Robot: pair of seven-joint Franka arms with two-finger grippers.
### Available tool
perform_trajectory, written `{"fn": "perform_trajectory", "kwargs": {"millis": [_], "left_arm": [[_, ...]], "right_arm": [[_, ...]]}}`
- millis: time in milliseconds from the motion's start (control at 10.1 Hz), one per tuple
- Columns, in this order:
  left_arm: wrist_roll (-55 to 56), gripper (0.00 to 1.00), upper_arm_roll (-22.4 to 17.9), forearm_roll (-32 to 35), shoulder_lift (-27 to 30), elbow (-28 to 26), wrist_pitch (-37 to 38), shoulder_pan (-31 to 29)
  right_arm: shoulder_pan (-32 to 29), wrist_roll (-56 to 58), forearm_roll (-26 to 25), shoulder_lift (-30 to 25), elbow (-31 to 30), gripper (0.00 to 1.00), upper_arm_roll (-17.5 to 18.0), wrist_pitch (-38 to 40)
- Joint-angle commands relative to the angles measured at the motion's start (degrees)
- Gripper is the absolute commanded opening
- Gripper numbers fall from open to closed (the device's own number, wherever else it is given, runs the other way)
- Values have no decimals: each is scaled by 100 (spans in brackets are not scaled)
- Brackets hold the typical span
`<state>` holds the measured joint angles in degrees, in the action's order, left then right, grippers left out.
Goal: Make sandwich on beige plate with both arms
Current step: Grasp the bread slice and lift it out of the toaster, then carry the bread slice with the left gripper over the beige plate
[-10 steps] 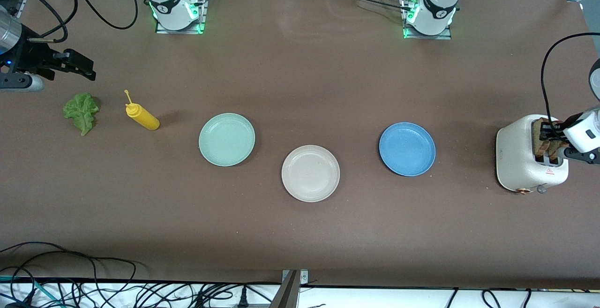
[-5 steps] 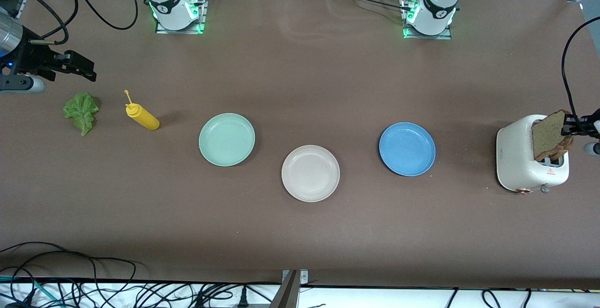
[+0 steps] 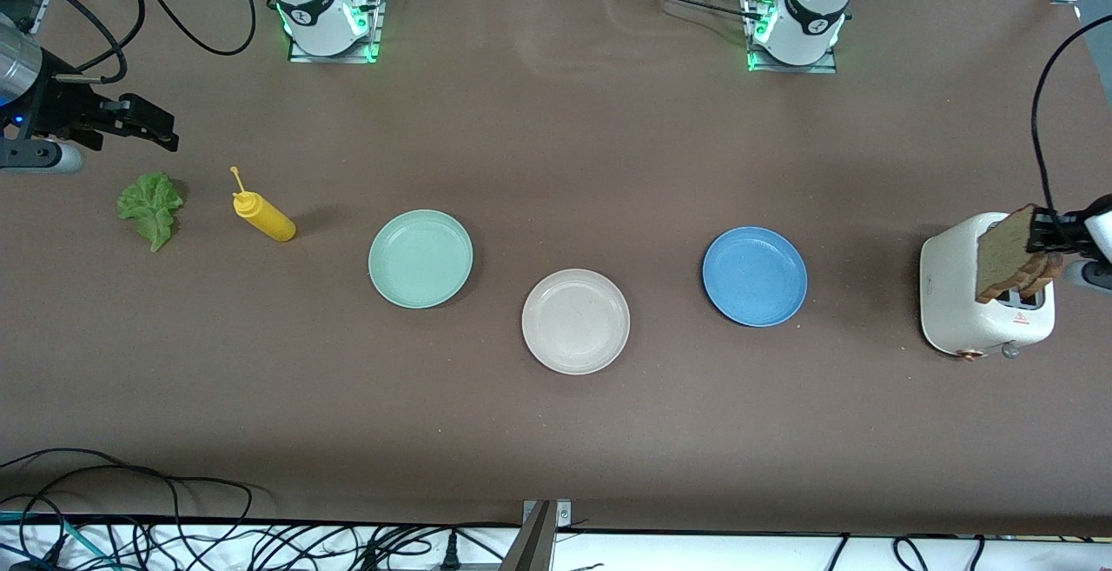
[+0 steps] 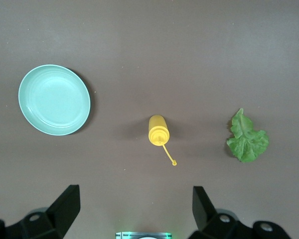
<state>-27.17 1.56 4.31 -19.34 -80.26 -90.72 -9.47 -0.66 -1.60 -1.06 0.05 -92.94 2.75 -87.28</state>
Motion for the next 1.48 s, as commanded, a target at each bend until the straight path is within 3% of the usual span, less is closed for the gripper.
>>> {"fn": "perform_trajectory", "kwargs": {"millis": [0,396,890,989,1385], "left_arm": [[158,0,-59,-551,-157,230,213,427],[1071,0,-59,-1747,-543,230,204,1183],[2355,0,-50,-2320,-1203,669,134,2176],[2583,0,-50,-2321,-1291,722,-14,2369],[3707,0,-50,-3644,-1774,758,-1121,2872]], "right_arm": [[-13,-16,18,13,91,100,7,98],[-22,-7,27,13,91,100,-2,115],[-13,-7,18,4,91,100,-2,115],[-13,-15,27,4,91,100,-2,115],[-13,-15,53,4,91,100,7,115]]}}
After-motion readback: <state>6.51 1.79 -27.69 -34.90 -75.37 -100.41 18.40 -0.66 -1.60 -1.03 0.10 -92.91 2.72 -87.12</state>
